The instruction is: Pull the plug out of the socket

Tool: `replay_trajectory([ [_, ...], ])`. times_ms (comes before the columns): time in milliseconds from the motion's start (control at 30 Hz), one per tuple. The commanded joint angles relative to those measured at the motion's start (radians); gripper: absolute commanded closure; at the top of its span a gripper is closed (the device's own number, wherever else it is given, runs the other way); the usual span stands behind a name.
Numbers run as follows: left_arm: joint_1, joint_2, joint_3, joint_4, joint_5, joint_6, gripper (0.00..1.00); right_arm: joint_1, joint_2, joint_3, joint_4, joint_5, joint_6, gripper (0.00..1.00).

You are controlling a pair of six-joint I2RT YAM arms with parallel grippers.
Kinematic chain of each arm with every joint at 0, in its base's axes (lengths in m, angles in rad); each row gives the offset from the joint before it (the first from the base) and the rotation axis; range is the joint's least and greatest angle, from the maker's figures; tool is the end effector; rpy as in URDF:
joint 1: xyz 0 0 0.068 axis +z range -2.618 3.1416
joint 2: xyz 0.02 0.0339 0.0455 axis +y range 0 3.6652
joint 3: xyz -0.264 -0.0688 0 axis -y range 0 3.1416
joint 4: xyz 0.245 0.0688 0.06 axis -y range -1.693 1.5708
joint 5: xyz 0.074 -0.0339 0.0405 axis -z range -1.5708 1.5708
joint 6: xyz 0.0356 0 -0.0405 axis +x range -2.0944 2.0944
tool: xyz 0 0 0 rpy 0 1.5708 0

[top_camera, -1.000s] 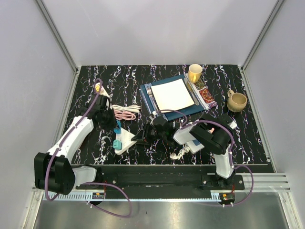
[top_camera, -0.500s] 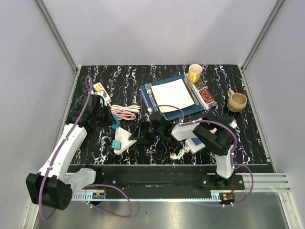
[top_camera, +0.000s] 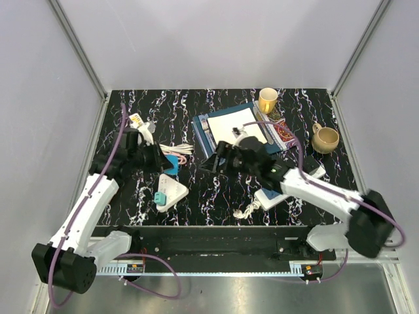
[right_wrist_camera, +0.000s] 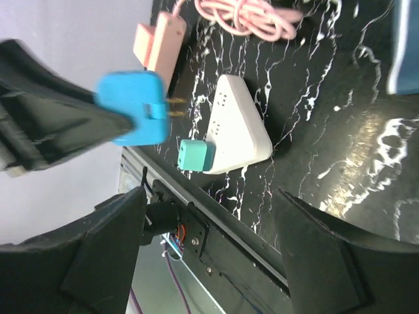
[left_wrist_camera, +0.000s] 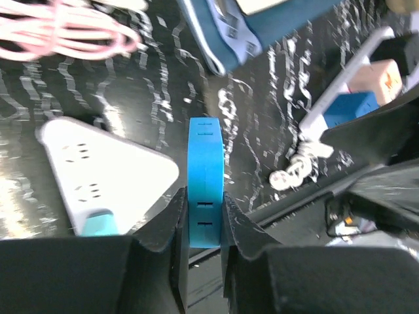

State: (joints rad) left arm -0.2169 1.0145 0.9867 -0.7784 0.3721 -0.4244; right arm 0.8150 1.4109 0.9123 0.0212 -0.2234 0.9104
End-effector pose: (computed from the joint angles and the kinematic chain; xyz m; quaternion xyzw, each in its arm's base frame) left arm 0.1938 -0.0560 0.3135 -0.0258 0.9140 -0.2784 0.2938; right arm 0.2126 0.2371 0.2597 -0.0174 0.8507 0.4544 0.2637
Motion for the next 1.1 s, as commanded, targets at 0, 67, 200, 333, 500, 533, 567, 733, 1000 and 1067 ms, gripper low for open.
replay_trajectory([
  [0, -0.094, 0.022, -0.072, 0.165, 0.134, -0.085, 0.99, 0.0, -0.235, -0.036, -0.222, 0.269, -0.128, 0.18],
  [67, -0.159, 0.045, -0.1, 0.249, 0.142, -0.117, 0.99, 0.0, -0.349, -0.068, -0.248, 0.347, -0.142, 0.18],
  [200, -0.232, 0.163, -0.173, 0.405, 0.186, -0.203, 0.99, 0.0, -0.489, -0.125, -0.262, 0.433, -0.171, 0.18],
  [333, -0.312, 0.26, -0.171, 0.505, 0.188, -0.231, 0.99, 0.0, -0.576, -0.167, -0.276, 0.492, -0.179, 0.18],
  [500, -0.357, 0.387, -0.164, 0.583, 0.209, -0.263, 0.94, -0.002, -0.59, -0.17, -0.288, 0.512, -0.194, 0.18],
  [533, -0.366, 0.404, -0.169, 0.612, 0.217, -0.27, 0.93, 0.0, -0.589, -0.168, -0.29, 0.512, -0.196, 0.18],
  [567, -0.368, 0.423, -0.177, 0.628, 0.225, -0.275, 0.92, 0.0, -0.586, -0.168, -0.288, 0.513, -0.196, 0.18],
  [733, -0.392, 0.53, -0.186, 0.668, 0.231, -0.284, 0.8, 0.0, -0.567, -0.161, -0.288, 0.509, -0.202, 0.18],
  [1000, -0.394, 0.532, -0.183, 0.622, 0.189, -0.254, 0.47, 0.0, -0.558, -0.158, -0.29, 0.501, -0.202, 0.18],
  [1067, -0.394, 0.521, -0.169, 0.594, 0.168, -0.238, 0.41, 0.0, -0.552, -0.156, -0.287, 0.496, -0.2, 0.18],
])
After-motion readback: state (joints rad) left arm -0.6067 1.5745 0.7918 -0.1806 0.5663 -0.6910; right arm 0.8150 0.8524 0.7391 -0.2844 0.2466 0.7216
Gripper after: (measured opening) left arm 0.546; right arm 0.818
